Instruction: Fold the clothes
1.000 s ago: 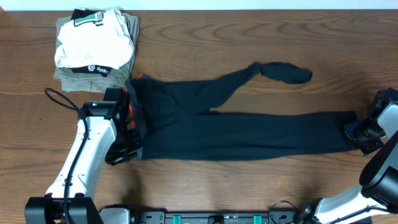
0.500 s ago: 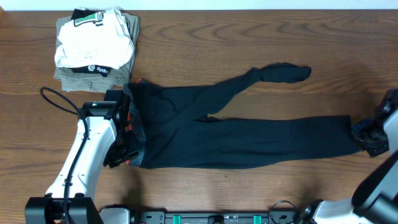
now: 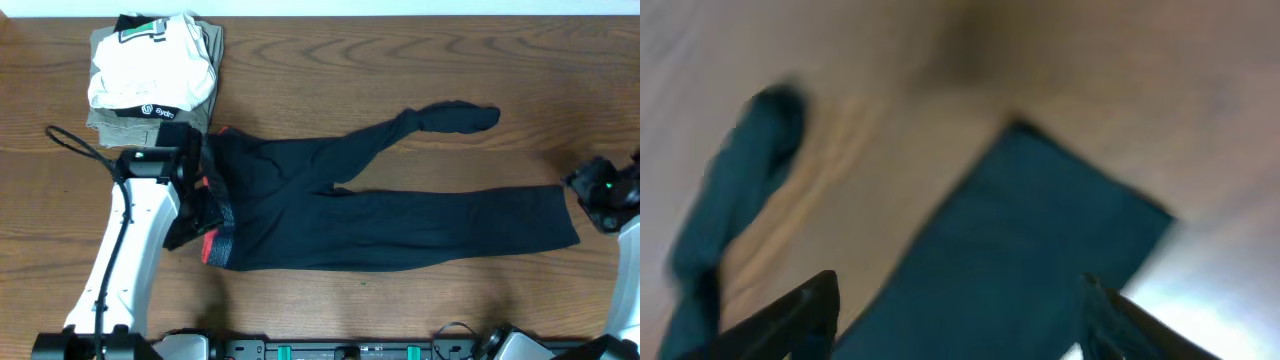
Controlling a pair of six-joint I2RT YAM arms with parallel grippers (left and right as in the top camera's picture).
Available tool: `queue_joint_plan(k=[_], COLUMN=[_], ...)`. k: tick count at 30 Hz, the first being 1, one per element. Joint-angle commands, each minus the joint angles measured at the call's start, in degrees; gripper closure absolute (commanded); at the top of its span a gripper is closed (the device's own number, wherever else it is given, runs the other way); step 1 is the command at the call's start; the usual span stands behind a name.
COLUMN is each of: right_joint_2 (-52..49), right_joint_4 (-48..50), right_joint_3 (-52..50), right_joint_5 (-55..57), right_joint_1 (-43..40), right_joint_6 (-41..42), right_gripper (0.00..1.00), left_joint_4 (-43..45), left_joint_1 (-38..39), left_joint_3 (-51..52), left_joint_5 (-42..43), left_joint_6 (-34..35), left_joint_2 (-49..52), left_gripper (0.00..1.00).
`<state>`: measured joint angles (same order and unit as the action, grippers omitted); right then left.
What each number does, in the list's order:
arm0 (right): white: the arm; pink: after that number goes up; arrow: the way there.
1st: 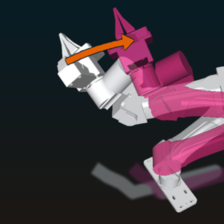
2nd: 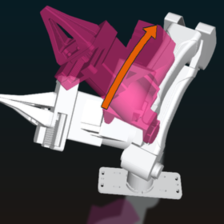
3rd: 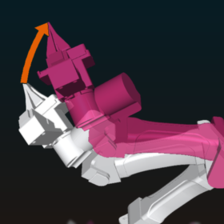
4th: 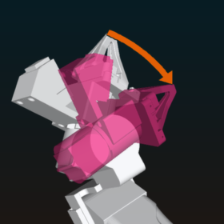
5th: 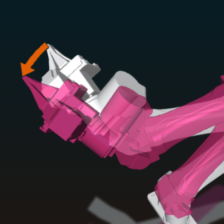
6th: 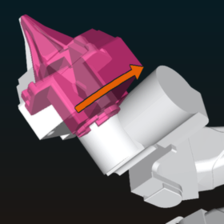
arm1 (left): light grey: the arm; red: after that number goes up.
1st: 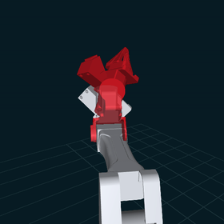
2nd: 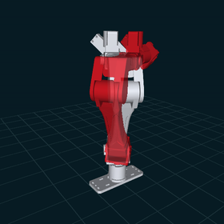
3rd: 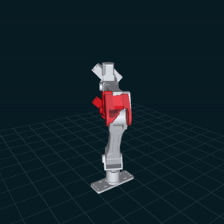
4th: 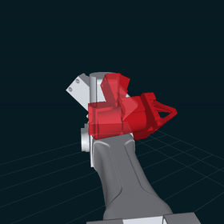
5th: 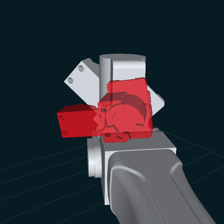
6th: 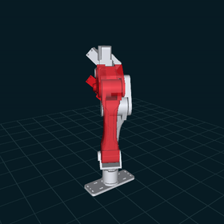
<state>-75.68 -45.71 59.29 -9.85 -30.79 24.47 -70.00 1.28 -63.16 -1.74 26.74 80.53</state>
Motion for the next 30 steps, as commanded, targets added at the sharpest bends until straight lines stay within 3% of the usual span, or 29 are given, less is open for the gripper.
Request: queue_joint_plan(k=[1,7,10,20,30], right_joint_2=[0.35,-0.7,-3.96,-20.37,-18.86], right_joint_4=[1.16,3.32,3.74,-4.52,-9.09], right_joint_3=[1.49,5.79,8.79,22.62,23.56], right_joint_5=[-7.5,-1.86,1.75,1.99,7.08], right_joint_1=[5.35,16.26,20.04,22.93,22.86], right_joint_6=[-4.61,-5.92,-6.25,-9.09,-6.08], right_gripper=[0.23,0.05,0.02,0.03,0.04], left_joint_4=[0.79,5.18,8.94,13.05,13.2], left_joint_1=[0.22,2.99,5.42,12.57,13.22], left_joint_3=[-2.45,-2.67,-2.67,-2.67,-2.67], left_joint_5=[-0.66,-0.33,1.9,2.58,2.58], left_joint_6=[-2.32,-3.69,-5.57,-5.73,-5.7], left_joint_2=[-1.27,-1.25,-1.27,-1.64,-3.04], left_gripper=[0.49,0.48,0.47,0.44,0.43])
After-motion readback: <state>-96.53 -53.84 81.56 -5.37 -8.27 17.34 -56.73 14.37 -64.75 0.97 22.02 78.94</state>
